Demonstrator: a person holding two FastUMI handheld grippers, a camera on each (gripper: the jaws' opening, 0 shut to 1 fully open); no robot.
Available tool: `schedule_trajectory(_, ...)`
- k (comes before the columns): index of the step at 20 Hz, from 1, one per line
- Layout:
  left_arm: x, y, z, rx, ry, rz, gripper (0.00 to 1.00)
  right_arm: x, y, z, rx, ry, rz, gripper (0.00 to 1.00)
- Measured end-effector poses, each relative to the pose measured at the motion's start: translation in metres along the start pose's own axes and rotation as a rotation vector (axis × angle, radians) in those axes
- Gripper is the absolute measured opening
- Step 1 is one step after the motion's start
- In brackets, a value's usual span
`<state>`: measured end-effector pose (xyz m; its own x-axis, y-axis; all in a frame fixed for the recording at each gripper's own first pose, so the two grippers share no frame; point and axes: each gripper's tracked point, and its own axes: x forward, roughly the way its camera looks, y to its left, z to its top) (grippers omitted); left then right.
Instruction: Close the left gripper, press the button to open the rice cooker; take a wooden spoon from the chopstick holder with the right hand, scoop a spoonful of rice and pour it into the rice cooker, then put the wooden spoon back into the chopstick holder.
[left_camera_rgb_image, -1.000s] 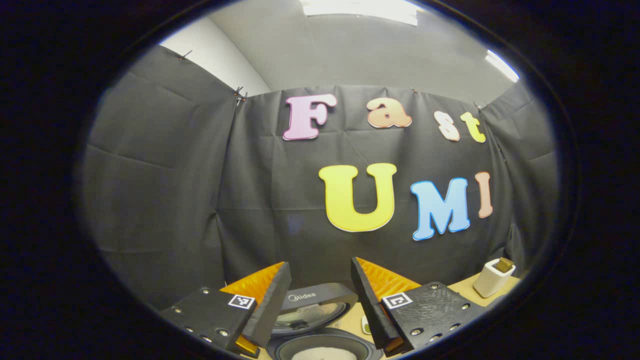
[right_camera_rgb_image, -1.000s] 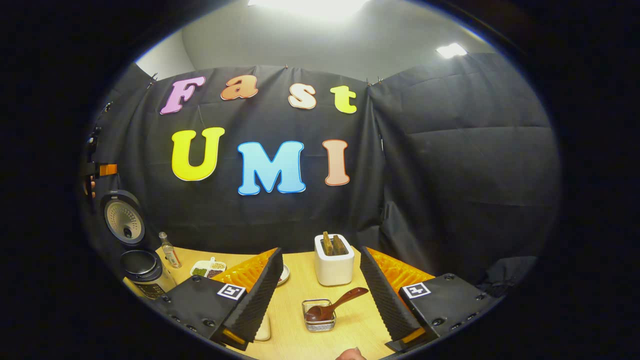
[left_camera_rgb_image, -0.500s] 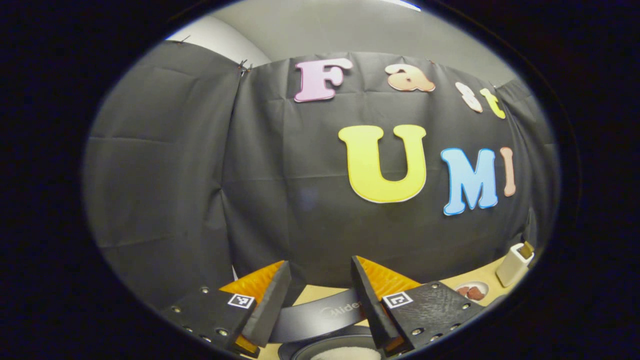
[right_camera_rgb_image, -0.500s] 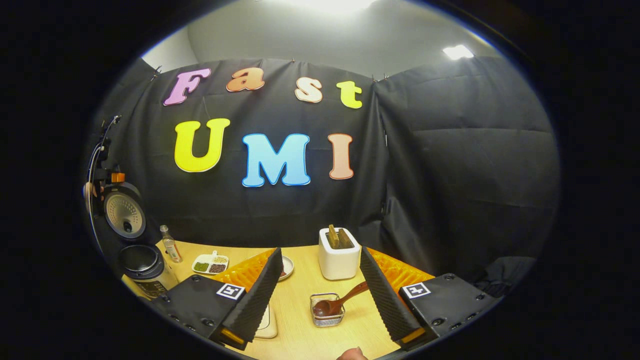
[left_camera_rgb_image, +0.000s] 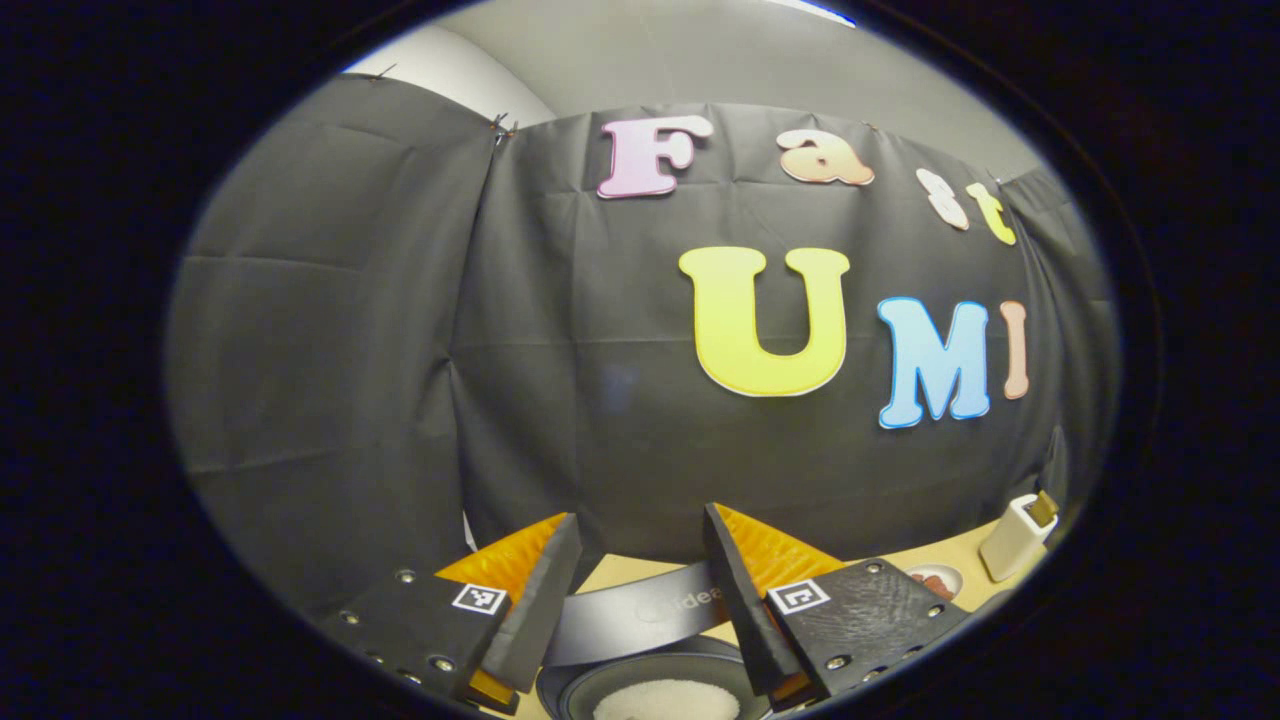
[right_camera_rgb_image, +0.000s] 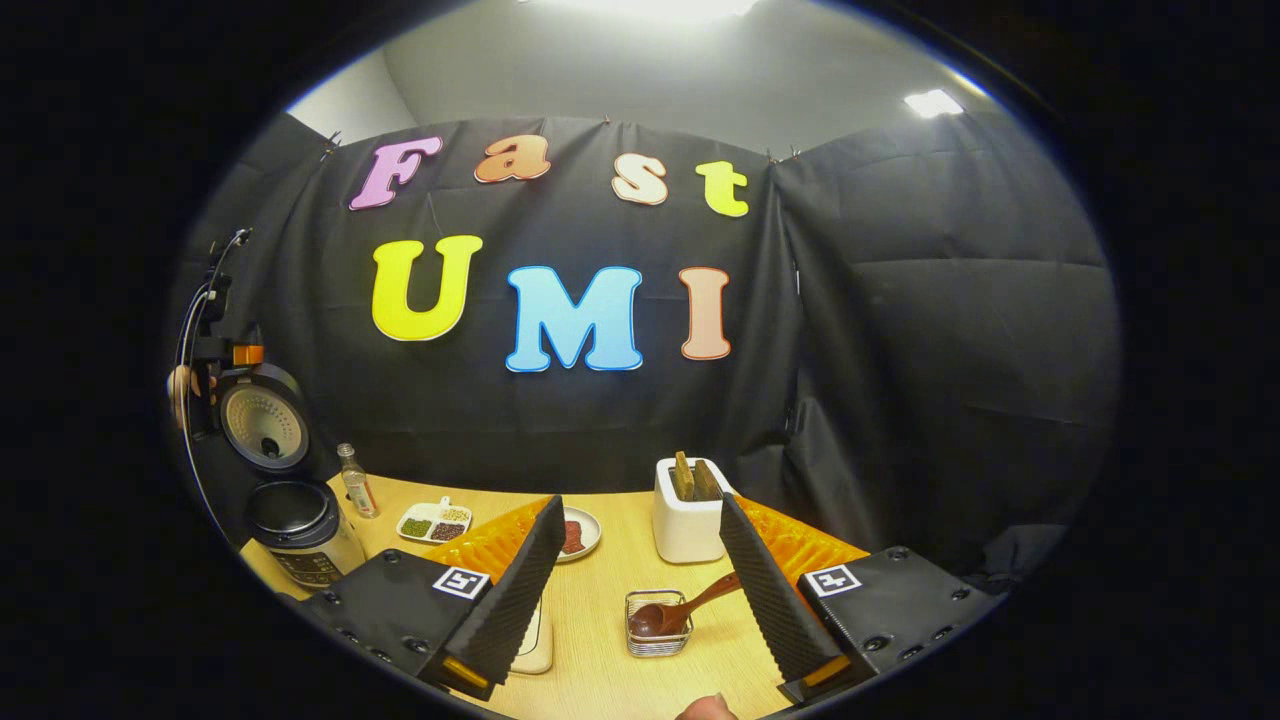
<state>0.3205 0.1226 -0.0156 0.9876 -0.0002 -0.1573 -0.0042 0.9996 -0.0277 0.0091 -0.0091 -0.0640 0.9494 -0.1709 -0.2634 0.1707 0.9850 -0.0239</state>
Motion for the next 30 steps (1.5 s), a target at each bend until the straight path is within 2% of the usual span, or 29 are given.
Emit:
schedule_trajectory(13,-0.075,-0.042,-0.056,-0.021,0.074,-0.024,0.80,-0.002,-0.014,-0.015,0.017,0.023,0.140,0.99)
schedule_trajectory(14,-0.081,-0.045,-0.063,-0.021,0.078,-0.026,0.80,-0.001,-0.014,-0.016,0.017,0.027,0.150,0.94)
schedule_trajectory(15,-0.086,-0.047,-0.068,-0.020,0.080,-0.028,0.80,0.000,-0.014,-0.018,0.018,0.030,0.161,0.98)
schedule_trajectory(16,-0.090,-0.050,-0.074,-0.020,0.082,-0.031,0.78,0.000,-0.016,-0.019,0.019,0.032,0.170,0.98)
schedule_trajectory(17,-0.094,-0.053,-0.079,-0.019,0.083,-0.033,0.79,0.002,-0.017,-0.019,0.019,0.034,0.178,0.98)
schedule_trajectory(18,-0.097,-0.056,-0.085,-0.019,0.083,-0.033,0.80,0.002,-0.018,-0.020,0.020,0.036,0.184,0.94)
schedule_trajectory(19,-0.101,-0.057,-0.089,-0.020,0.085,-0.033,0.81,0.003,-0.019,-0.021,0.020,0.037,0.192,0.98)
schedule_trajectory(20,-0.104,-0.058,-0.095,-0.021,0.084,-0.032,0.78,0.004,-0.018,-0.022,0.019,0.040,0.200,0.98)
schedule_trajectory(30,-0.128,-0.075,-0.149,-0.008,0.121,0.004,0.80,0.012,-0.027,-0.034,0.046,0.058,0.234,0.99)
